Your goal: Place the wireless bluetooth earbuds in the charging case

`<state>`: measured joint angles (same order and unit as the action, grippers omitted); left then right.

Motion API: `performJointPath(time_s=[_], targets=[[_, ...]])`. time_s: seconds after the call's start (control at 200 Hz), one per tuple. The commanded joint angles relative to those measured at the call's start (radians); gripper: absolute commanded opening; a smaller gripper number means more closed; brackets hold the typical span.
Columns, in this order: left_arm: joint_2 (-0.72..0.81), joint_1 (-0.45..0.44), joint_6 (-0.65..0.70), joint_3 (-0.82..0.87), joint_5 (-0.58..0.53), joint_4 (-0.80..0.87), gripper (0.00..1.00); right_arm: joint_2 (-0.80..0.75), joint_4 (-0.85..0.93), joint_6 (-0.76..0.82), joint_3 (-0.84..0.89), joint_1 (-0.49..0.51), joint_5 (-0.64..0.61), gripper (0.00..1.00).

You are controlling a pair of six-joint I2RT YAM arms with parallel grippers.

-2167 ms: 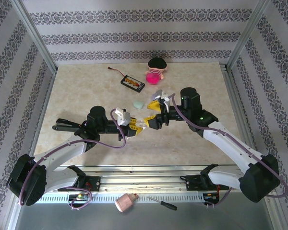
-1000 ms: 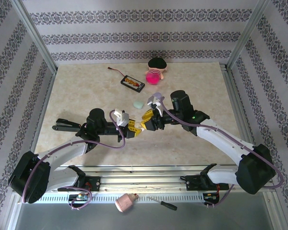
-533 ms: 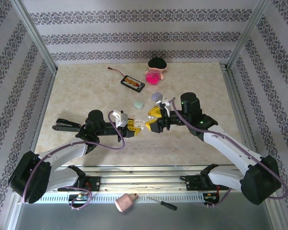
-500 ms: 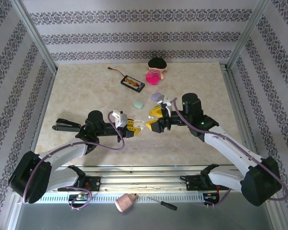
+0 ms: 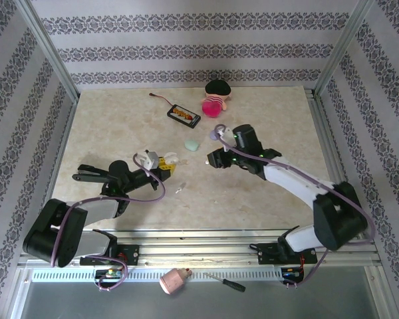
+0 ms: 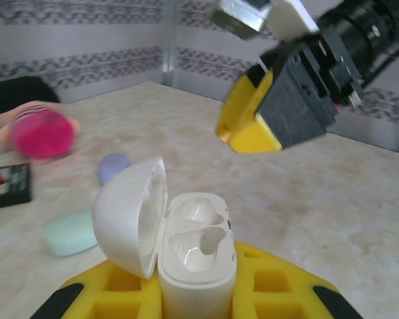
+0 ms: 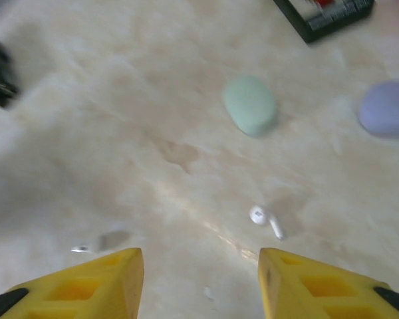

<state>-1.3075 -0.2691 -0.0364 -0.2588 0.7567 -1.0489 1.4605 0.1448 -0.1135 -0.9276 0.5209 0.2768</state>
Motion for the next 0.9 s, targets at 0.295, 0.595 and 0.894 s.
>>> performJointPath(time_s=[0.295, 0.595, 0.894], targets=[[-0.123, 0.085, -0.114, 0.061, 0.020, -0.370, 0.02, 0.350, 0.374, 0.074, -0.361, 0.062, -0.218, 0.46], [-0.103, 0.088, -0.101, 0.052, 0.106, -0.313, 0.02, 0.601, 0.793, 0.256, -0.713, 0.078, -0.204, 0.46], [0.016, 0.095, -0.047, 0.047, 0.092, -0.162, 0.01, 0.788, 0.990, 0.318, -0.945, 0.108, -0.297, 0.44]])
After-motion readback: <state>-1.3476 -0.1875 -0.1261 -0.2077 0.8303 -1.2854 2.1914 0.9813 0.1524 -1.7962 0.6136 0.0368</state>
